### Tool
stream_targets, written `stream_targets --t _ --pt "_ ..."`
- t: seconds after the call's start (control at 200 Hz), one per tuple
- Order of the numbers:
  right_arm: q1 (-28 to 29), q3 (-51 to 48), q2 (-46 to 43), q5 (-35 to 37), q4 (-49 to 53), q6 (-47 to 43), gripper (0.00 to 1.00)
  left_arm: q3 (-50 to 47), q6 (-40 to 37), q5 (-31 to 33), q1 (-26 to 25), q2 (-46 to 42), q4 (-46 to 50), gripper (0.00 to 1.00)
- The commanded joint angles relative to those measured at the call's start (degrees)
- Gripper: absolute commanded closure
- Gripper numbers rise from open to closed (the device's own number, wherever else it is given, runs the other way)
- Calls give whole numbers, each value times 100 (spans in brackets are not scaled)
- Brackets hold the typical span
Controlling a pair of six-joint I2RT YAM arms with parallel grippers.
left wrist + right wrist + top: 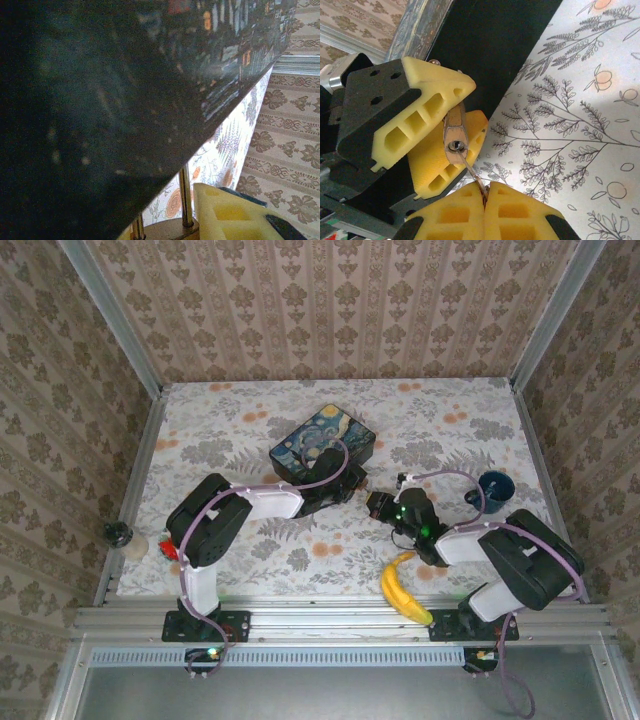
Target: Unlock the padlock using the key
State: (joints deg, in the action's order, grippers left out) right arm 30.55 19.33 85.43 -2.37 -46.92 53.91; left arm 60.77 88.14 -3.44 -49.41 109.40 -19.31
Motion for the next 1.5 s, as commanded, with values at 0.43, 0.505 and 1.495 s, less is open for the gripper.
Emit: stream_targets --t 0.43,0.505,1.495 --pt "-145 -17 -51 -168 -151 489 100 -232 555 -576 -243 375 370 100" --pt "-162 -47 -101 -134 -159 488 100 -233 566 -557 -245 371 400 100" --pt "-137 64 -4 -301 -278 471 100 -136 560 -588 -219 402 436 100"
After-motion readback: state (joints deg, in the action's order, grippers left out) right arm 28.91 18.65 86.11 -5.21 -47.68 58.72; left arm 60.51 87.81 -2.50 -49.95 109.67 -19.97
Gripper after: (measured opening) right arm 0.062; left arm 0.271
